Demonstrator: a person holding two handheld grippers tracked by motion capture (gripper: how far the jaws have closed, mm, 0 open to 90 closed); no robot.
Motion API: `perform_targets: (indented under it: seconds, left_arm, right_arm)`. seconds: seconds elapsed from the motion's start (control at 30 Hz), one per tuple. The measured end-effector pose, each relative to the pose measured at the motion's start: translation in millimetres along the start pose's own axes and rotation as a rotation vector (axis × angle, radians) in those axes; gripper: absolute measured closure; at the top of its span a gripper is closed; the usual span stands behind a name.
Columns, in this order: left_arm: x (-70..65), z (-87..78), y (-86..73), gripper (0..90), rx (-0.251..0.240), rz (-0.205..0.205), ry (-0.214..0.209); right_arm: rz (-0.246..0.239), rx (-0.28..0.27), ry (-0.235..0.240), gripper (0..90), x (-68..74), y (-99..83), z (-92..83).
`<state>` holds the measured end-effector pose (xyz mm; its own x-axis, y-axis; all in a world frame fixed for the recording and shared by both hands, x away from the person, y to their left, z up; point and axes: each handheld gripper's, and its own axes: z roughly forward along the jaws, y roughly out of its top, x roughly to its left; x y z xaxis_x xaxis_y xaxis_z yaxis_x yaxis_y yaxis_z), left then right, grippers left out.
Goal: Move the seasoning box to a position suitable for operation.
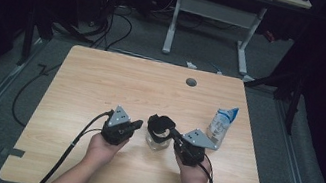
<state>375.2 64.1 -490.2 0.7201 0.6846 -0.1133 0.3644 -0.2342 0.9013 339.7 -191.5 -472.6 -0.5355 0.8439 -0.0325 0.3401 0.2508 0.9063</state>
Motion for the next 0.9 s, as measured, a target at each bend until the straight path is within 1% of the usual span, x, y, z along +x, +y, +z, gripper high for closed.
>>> perform_targets:
  seconds: [0.07, 0.13, 0.17, 0.23, 0.37, 0.63, 0.9]
  left_arm:
    - [-7.9, -2.4, -2.0, 90.0, -0.004, -0.001, -0.018]
    - [-18.1, -4.7, -1.9, 90.0, -0.017, -0.003, -0.049]
    - [-18.1, -4.7, -1.9, 90.0, -0.017, -0.003, -0.049]
    - [-23.9, -4.8, -0.5, 90.0, -0.022, -0.002, -0.069]
    - [-34.0, -0.9, 3.4, 90.0, -0.022, 0.01, -0.09]
    - [-42.2, 8.1, 7.2, 90.0, -0.017, 0.014, -0.102]
    - [-42.7, 9.9, 9.9, 90.0, -0.025, 0.019, -0.103]
  right_arm:
    - [0.001, 0.002, -0.002, 90.0, 0.6, 0.0, 0.0]
    - [-0.001, -0.001, -0.003, 90.0, 1.0, 0.2, -0.1]
    - [-0.001, -0.001, -0.003, 90.0, 1.0, 0.2, -0.1]
    - [-0.003, -0.005, -0.003, 90.0, 1.2, 0.8, -0.5]
    - [-0.002, -0.01, 0.001, 90.0, 1.4, 1.6, -1.3]
    - [0.001, -0.015, 0.002, 90.0, 0.9, 2.5, -3.0]
    - [-0.001, -0.001, 0.013, 90.0, 3.8, -0.1, -1.2]
